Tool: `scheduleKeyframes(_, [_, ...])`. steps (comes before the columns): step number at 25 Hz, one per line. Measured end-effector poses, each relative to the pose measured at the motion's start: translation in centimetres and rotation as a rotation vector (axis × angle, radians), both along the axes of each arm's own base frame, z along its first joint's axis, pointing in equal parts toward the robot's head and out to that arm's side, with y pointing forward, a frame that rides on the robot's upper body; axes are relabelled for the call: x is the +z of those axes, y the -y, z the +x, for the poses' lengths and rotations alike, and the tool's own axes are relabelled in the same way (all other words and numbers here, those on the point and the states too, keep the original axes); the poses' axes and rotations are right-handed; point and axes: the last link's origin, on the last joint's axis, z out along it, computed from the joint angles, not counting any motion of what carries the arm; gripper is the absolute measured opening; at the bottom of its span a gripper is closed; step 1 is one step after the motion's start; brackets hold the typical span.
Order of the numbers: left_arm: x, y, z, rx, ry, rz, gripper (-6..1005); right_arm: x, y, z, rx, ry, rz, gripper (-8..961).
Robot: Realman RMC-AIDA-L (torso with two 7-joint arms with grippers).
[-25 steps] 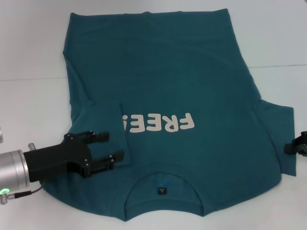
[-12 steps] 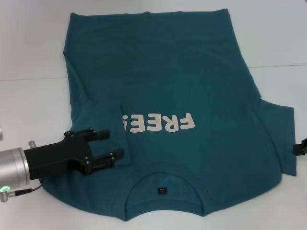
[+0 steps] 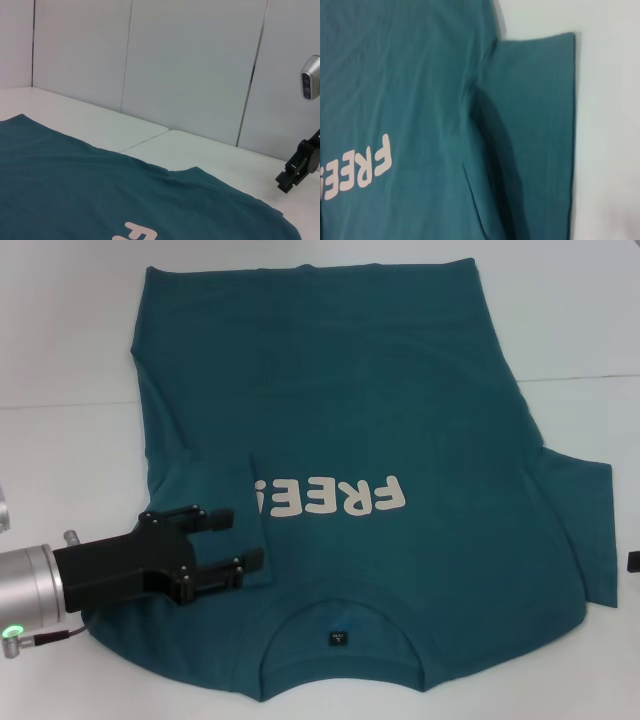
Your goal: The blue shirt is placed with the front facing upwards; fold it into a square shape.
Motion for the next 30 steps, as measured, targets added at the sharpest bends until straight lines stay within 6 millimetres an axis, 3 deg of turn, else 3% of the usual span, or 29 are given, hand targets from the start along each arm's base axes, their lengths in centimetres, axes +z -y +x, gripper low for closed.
scheduleKeyframes(11, [0.2, 0.0, -0.3, 0.026, 0.001, -0.004, 716, -0.4, -0.2, 0.2, -0.002, 0.010, 0.014, 705])
scheduleKeyframes(19, [0.2, 0.0, -0.5, 0.034, 0.000, -0.004, 719, -1.5, -0.6, 0.4, -0.007, 0.003, 0.020, 789])
scheduleKeyframes(30, [0.3, 0.0, -0.6, 0.036, -0.003, -0.001, 720, -2.4, -1.0, 0.3, -0.006, 0.003, 0.040, 785])
